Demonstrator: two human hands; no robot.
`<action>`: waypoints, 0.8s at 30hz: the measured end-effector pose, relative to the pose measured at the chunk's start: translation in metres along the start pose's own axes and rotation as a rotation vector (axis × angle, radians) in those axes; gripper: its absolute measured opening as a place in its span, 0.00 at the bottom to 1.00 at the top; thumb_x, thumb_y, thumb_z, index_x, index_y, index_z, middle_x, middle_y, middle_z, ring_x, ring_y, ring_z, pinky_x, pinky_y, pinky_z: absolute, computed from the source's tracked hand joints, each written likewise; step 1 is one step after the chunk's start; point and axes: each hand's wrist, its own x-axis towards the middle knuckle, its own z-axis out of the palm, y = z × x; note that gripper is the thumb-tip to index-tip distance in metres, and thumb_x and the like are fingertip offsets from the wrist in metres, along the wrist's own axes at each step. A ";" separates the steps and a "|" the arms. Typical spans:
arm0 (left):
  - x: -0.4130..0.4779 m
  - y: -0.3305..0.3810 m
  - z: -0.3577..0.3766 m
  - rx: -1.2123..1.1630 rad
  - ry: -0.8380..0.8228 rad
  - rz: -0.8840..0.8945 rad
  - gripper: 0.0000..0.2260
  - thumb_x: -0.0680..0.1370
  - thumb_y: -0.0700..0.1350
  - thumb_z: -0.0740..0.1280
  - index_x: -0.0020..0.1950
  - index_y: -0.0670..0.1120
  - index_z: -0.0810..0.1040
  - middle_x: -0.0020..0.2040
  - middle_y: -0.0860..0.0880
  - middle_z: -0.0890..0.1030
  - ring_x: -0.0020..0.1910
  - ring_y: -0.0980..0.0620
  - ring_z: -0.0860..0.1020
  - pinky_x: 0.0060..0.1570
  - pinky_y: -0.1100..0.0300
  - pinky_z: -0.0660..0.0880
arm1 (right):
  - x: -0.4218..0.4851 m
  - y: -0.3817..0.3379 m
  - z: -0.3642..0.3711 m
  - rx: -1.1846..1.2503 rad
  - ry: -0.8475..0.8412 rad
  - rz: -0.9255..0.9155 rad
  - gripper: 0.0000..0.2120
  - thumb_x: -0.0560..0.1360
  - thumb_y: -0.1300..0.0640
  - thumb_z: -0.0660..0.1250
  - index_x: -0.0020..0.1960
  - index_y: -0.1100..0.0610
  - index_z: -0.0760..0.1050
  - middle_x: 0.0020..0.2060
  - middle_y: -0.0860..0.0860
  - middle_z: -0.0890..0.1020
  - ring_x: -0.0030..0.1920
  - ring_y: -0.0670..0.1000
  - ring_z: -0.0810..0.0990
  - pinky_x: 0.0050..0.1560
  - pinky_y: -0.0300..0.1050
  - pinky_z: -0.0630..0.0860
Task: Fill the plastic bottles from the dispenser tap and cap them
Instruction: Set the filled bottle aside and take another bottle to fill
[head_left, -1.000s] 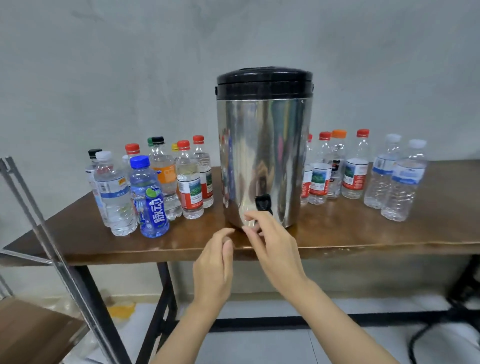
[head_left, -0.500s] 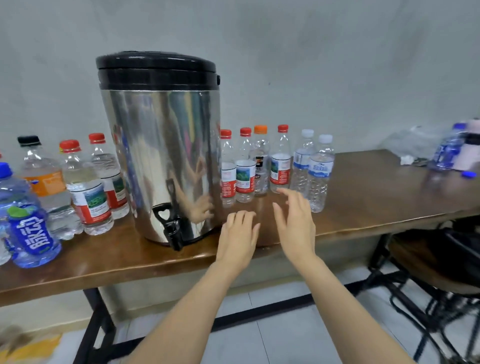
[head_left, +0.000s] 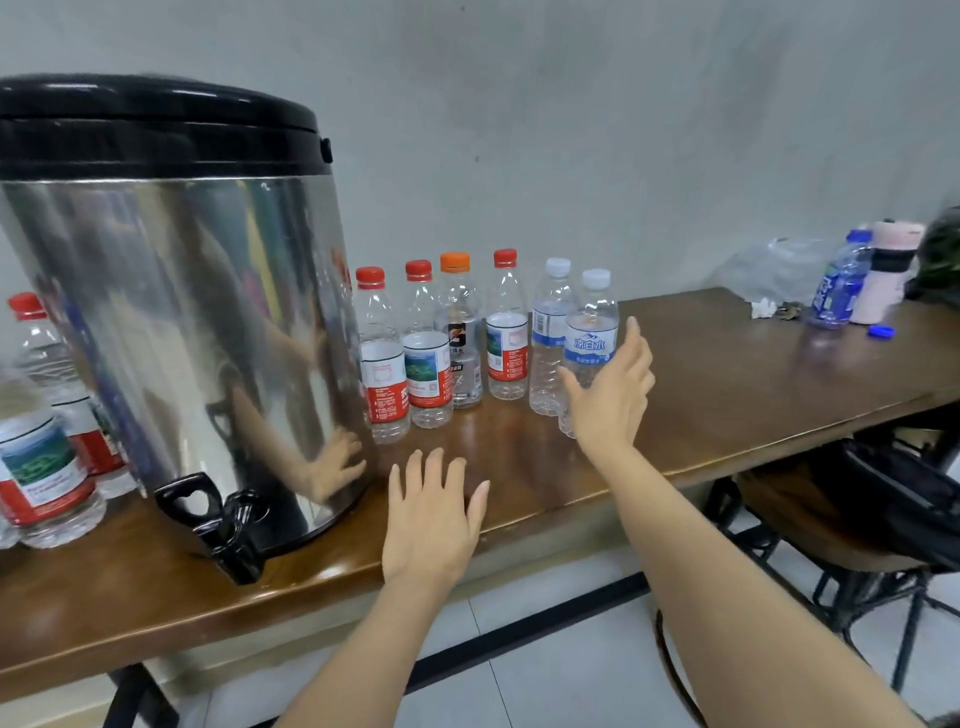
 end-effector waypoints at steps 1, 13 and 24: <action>0.000 0.000 0.000 0.000 0.001 -0.001 0.26 0.80 0.59 0.48 0.59 0.47 0.80 0.60 0.44 0.80 0.63 0.40 0.76 0.64 0.41 0.72 | 0.010 0.000 0.002 0.010 -0.020 0.027 0.48 0.72 0.50 0.76 0.79 0.55 0.48 0.76 0.57 0.59 0.72 0.62 0.63 0.66 0.61 0.68; -0.001 0.001 0.003 -0.001 -0.003 -0.004 0.26 0.80 0.59 0.47 0.60 0.49 0.79 0.61 0.46 0.80 0.62 0.42 0.76 0.63 0.44 0.73 | 0.032 -0.010 0.004 0.125 -0.110 0.146 0.41 0.72 0.49 0.75 0.76 0.52 0.55 0.67 0.55 0.72 0.64 0.59 0.75 0.56 0.55 0.73; -0.016 -0.011 -0.045 -0.778 0.166 -0.102 0.09 0.83 0.45 0.61 0.62 0.48 0.76 0.60 0.55 0.76 0.63 0.54 0.72 0.66 0.54 0.69 | -0.063 -0.063 -0.052 0.298 -0.198 -0.128 0.40 0.71 0.49 0.76 0.76 0.46 0.56 0.70 0.46 0.71 0.65 0.52 0.75 0.59 0.52 0.76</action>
